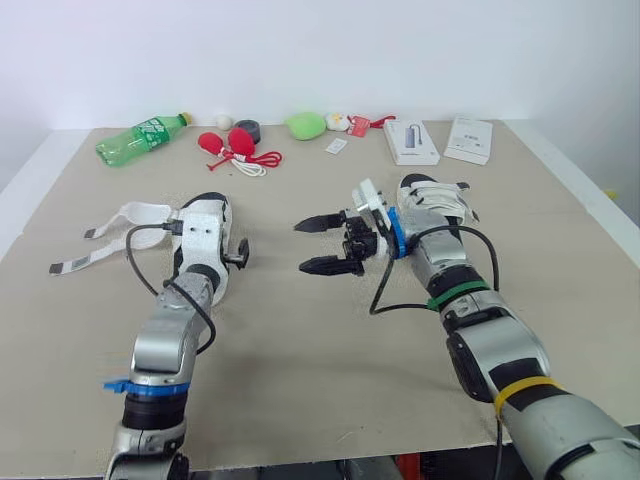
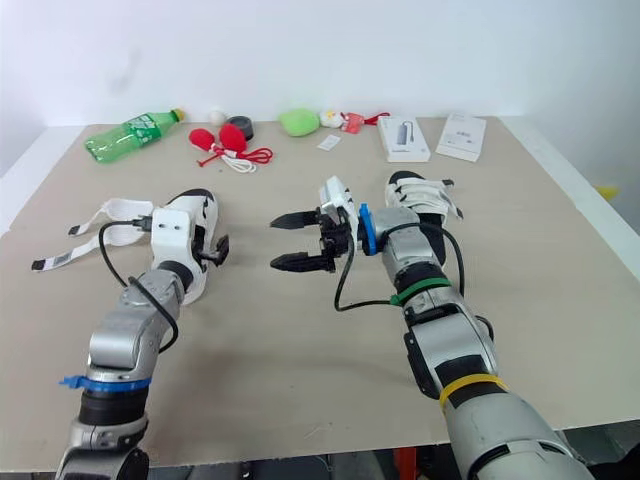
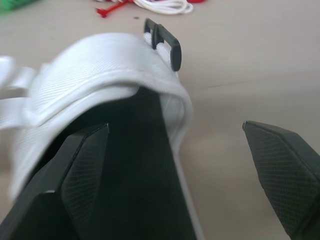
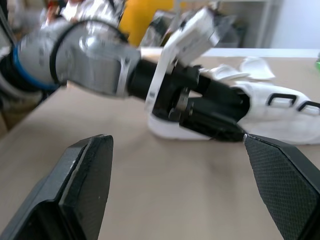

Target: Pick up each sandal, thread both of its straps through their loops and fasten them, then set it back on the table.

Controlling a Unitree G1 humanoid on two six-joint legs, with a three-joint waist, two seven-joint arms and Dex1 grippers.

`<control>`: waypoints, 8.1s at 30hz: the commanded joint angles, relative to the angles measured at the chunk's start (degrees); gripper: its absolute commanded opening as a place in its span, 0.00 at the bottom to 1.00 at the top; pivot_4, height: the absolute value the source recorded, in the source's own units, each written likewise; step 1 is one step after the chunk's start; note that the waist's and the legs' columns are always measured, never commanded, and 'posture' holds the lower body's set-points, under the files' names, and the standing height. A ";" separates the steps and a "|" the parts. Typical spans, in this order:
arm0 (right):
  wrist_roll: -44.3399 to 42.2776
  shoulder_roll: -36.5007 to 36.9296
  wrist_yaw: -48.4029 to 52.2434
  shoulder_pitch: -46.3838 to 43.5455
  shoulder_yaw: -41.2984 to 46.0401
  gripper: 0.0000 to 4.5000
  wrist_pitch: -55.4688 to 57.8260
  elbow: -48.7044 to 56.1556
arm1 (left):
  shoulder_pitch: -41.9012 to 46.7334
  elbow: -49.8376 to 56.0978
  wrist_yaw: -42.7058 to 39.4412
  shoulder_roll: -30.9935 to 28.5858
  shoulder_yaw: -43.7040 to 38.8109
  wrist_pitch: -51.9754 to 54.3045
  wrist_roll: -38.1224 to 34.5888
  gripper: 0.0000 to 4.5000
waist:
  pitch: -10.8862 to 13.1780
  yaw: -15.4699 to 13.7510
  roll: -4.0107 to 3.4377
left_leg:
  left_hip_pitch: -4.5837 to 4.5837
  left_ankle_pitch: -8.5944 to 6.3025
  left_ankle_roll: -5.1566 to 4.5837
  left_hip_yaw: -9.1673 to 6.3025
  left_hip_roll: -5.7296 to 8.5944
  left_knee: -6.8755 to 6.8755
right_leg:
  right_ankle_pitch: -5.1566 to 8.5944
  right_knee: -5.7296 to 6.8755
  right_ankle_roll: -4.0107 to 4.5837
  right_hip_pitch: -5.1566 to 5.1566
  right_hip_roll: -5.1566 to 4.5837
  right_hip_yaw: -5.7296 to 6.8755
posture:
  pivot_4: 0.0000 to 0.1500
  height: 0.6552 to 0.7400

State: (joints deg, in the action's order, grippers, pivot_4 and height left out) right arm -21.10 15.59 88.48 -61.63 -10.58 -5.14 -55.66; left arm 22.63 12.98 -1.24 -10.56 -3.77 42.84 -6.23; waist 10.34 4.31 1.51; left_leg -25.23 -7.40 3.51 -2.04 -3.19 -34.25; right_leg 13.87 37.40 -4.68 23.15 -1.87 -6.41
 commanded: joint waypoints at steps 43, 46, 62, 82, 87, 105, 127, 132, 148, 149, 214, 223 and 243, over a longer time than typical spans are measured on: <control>1.53 11.59 0.82 19.50 5.58 1.00 13.81 37.01 | -11.93 3.65 -62.51 -31.99 16.29 -51.47 -2.78 0.01 | 0.02 -0.33 -0.02 | 0.02 -0.19 0.42 0.02 -0.10 0.43 | 0.55 0.00 0.39 0.13 -0.04 0.06 | 1.00 1.00; 0.53 13.62 2.29 22.53 5.69 1.00 13.59 39.82 | -10.94 1.90 -62.68 -31.55 16.69 -52.57 -2.33 0.01 | 0.01 -0.29 -0.02 | 0.01 -0.19 0.42 0.04 -0.10 0.31 | 0.56 -0.01 0.40 0.09 -0.04 0.04 | 1.00 1.00; -0.51 16.44 -1.69 29.30 4.82 0.49 14.98 44.58 | -12.21 5.97 -62.06 -30.56 16.36 -44.40 -5.92 0.07 | 0.01 -0.20 -0.01 | 0.03 -0.16 0.37 0.06 -0.13 0.09 | 0.45 0.03 0.43 0.03 -0.03 0.02 | 1.00 1.00; 8.17 13.22 -4.82 23.85 -2.44 0.00 9.33 33.99 | -14.35 19.00 -65.46 -42.34 3.18 -17.31 -28.62 0.99 | 0.05 0.06 0.04 | 0.09 -0.16 0.37 0.10 -0.31 0.06 | 0.46 0.10 0.54 0.08 0.13 0.03 | 1.00 1.00; 7.85 13.54 -3.94 21.54 -1.68 0.00 8.65 31.52 | -12.09 13.28 -64.21 -41.44 1.32 -18.91 -27.15 0.99 | 0.05 0.02 0.05 | 0.08 -0.16 0.37 0.10 -0.33 0.02 | 0.43 0.11 0.56 0.08 0.15 0.03 | 1.00 1.00; 9.33 13.50 -3.02 24.19 -4.17 0.00 6.33 35.51 | 4.60 -10.79 -38.48 -25.48 -5.76 18.39 -39.07 0.99 | 0.06 0.00 0.09 | 0.10 -0.18 0.38 -0.09 -0.36 -0.09 | 0.42 0.59 0.29 0.13 0.36 0.04 | 1.00 1.00; 9.51 14.33 -2.34 25.13 -4.44 0.00 3.86 37.27 | 31.72 -60.07 -31.95 -10.79 -14.31 11.95 -33.89 0.99 | 0.05 -0.02 0.12 | 0.09 -0.11 0.50 -0.32 -0.34 -0.18 | 0.38 0.69 0.27 0.07 0.42 0.15 | 1.00 1.00; 9.43 14.81 -2.50 25.42 -4.33 0.00 4.21 38.12 | 36.23 -68.52 -35.60 -10.03 -13.64 5.40 -30.21 0.99 | 0.05 -0.02 0.12 | 0.09 -0.08 0.56 -0.34 -0.34 -0.17 | 0.38 0.69 0.28 0.08 0.42 0.17 | 1.00 1.00; 9.57 15.64 -2.45 26.34 -4.62 0.00 4.94 39.56 | 33.35 -59.27 -47.24 -9.50 -4.74 -16.03 -17.28 0.02 | 0.06 -0.01 0.14 | 0.03 -0.07 0.59 -0.38 -0.33 -0.10 | 0.40 0.68 0.27 0.13 0.42 0.20 | 1.00 1.00; 9.58 15.66 -2.41 26.35 -4.64 0.00 4.93 39.58 | 31.86 -55.23 -48.12 -9.39 -3.74 -18.88 -16.50 0.02 | 0.06 -0.01 0.13 | 0.03 -0.07 0.60 -0.38 -0.33 -0.08 | 0.40 0.68 0.27 0.13 0.42 0.20 | 1.00 1.00; 11.24 13.51 0.49 19.88 -6.36 0.00 -1.54 28.19 | -19.91 20.96 -37.51 -33.29 11.65 -2.30 -40.64 0.60 | 0.11 0.05 0.17 | 0.27 -0.07 0.55 -0.05 -0.51 -0.14 | 0.57 0.74 0.91 0.19 0.43 0.02 | 1.00 1.00; 11.04 14.01 -0.03 21.09 -6.17 0.00 -0.97 30.06 | -16.51 16.97 -41.23 -30.05 14.54 -0.62 -38.14 0.40 | 0.11 0.05 0.17 | 0.26 -0.07 0.55 -0.05 -0.51 -0.14 | 0.58 0.73 0.90 0.19 0.43 0.02 | 1.00 1.00; 10.93 15.09 -0.94 21.53 -5.80 0.00 -0.15 30.94 | 3.25 1.63 -39.98 -32.57 -1.13 18.83 -68.53 0.02 | 0.12 0.01 0.20 | 0.21 -0.07 0.55 -0.08 -0.48 -0.15 | 0.57 0.71 0.83 0.18 0.45 0.03 | 1.00 1.00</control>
State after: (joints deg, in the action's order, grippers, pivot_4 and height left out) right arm -10.51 29.92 87.45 -40.17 -17.21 -5.28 -25.36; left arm 25.19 15.58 -39.82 -42.73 -6.01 60.83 -76.49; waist 10.45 4.32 1.70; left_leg -25.03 -7.47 4.07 -2.12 -3.66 -34.40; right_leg 14.44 38.10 -3.87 23.33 -1.43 -6.38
